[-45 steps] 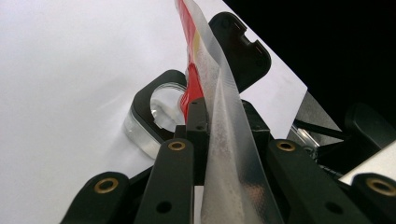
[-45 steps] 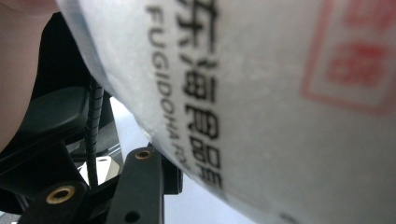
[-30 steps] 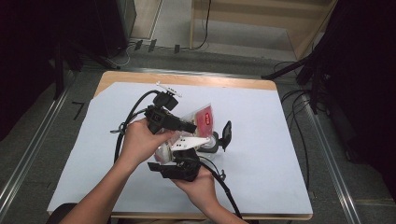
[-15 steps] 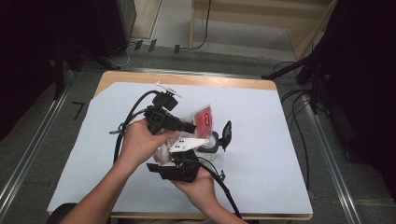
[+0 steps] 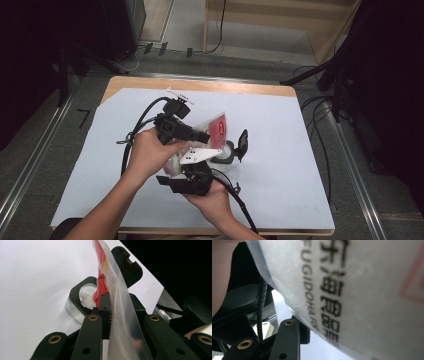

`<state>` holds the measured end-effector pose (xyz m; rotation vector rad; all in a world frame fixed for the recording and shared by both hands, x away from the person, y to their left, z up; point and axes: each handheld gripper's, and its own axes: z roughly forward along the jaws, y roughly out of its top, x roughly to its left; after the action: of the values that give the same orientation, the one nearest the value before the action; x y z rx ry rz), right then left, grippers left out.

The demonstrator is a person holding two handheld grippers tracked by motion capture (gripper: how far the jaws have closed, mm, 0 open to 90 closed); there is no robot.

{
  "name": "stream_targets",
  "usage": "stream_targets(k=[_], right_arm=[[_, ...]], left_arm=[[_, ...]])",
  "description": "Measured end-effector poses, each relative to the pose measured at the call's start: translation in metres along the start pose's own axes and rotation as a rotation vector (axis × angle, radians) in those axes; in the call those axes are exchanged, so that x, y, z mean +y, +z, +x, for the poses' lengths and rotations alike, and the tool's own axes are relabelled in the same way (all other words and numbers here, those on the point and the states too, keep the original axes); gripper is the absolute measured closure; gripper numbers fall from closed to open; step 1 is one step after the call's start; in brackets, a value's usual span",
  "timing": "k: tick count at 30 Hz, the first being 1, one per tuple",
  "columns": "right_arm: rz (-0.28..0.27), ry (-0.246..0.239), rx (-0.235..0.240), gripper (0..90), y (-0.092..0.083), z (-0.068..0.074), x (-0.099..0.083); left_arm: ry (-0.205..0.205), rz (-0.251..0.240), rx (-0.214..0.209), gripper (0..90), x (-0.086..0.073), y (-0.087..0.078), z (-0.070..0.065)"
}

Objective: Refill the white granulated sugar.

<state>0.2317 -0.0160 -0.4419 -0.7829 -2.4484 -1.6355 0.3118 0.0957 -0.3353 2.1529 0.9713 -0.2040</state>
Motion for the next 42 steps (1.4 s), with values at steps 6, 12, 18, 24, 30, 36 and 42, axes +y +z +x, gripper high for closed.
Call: stream_targets(k=[6,12,18,24,30,36,42], right_arm=[[0.006,0.011,0.004,62.5,-0.0003,0.0002,0.0010],[0.007,0.019,0.013,62.6,-0.0005,0.0007,0.0018],[0.006,0.032,0.021,62.6,-0.0010,0.0005,0.0023],[0.011,0.018,0.015,62.5,-0.0007,0.0027,0.0020],[0.010,0.004,0.008,62.3,-0.0001,0.0034,0.0016],[0.015,-0.023,-0.004,62.7,0.0010,0.0061,0.0016],[0.010,-0.021,-0.003,62.7,0.0012,0.0067,0.0016]], left_arm=[[0.005,-0.004,0.001,77.1,-0.0004,-0.0002,0.0001],[0.012,0.000,0.002,76.5,-0.0004,-0.0008,0.0002],[0.009,-0.003,-0.004,76.0,-0.0006,-0.0006,0.0012],[-0.009,-0.003,-0.021,77.4,-0.0016,-0.0011,0.0032],[-0.012,-0.006,-0.024,77.4,-0.0020,-0.0013,0.0032],[0.004,-0.001,-0.008,78.1,-0.0020,-0.0028,0.0008],[0.006,-0.002,-0.004,78.1,-0.0020,-0.0031,-0.0003]])
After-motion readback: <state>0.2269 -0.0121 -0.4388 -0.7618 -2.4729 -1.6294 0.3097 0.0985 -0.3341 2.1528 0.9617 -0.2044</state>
